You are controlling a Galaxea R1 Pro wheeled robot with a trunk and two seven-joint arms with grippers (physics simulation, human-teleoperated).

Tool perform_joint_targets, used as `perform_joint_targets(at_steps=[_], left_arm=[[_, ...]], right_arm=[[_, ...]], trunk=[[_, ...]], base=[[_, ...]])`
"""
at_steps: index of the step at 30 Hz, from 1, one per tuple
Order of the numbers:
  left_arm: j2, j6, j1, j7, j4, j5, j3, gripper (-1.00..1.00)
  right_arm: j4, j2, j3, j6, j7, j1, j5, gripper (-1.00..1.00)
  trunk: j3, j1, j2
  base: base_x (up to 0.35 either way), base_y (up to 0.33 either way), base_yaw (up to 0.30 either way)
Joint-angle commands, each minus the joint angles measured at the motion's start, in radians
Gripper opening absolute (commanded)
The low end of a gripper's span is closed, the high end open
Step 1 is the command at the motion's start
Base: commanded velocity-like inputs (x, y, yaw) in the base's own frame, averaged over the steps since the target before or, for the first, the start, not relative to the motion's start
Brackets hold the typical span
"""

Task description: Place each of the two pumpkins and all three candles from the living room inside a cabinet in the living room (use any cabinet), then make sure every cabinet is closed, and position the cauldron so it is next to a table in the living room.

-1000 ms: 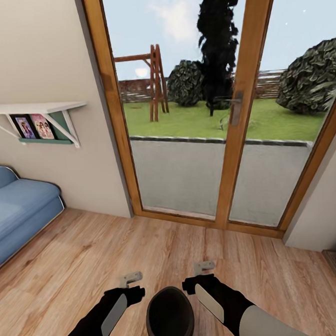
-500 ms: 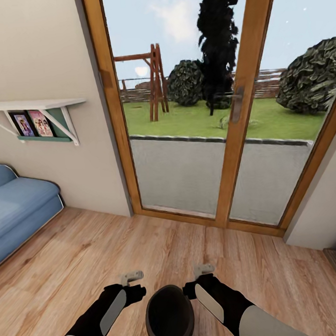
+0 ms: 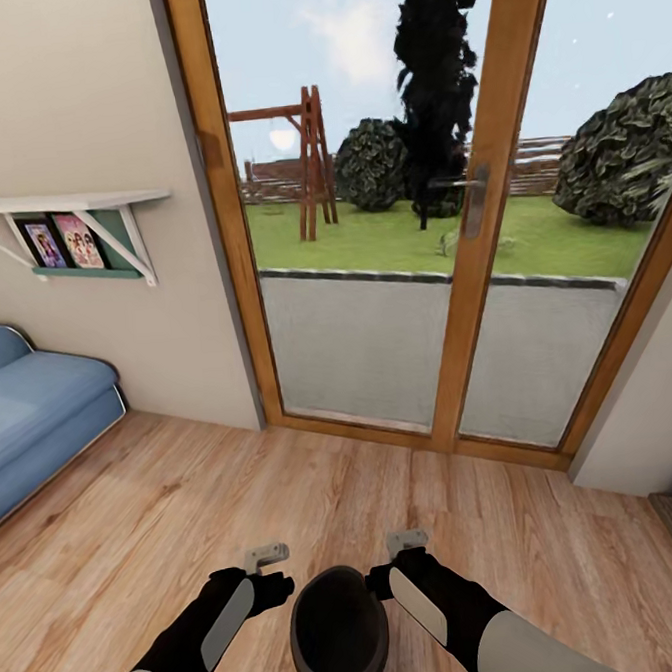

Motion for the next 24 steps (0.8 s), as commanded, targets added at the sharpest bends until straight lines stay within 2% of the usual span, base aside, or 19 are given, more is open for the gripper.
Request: perform_joint_targets(at_steps=[1,6,11,24], left_arm=[[0.001,0.002,-0.001,0.009,-0.002,0.011,-0.006,1.0],[0.0,0.002,-0.001,0.009,-0.002,0.011,-0.006,1.0],[-0.002,0.002,-0.001,0.008,-0.001,0.012,-0.006,1.0],[-0.002,0.002,-0.001,-0.002,0.0,0.013,-0.007,1.0]], right_arm=[[-0.001,-0.001,0.006,0.002,-0.01,-0.001,-0.011,1.0],[-0.001,0.001,0.007,0.002,-0.009,-0.001,-0.012,1.0],[-0.001,0.016,0.007,0.001,-0.009,-0.001,-0.012,1.0],[-0.001,0.017,0.007,0.0,-0.008,-0.001,-0.012,1.0]], trunk=[[-0.004,0.004,-0.008],[-0.02,0.023,-0.043],[-0.036,0.042,-0.078],[-0.076,0.092,-0.169]], base=[[0.0,0.0,0.0],[0.0,0.0,0.0],[0.0,0.0,0.0],[0.0,0.0,0.0]])
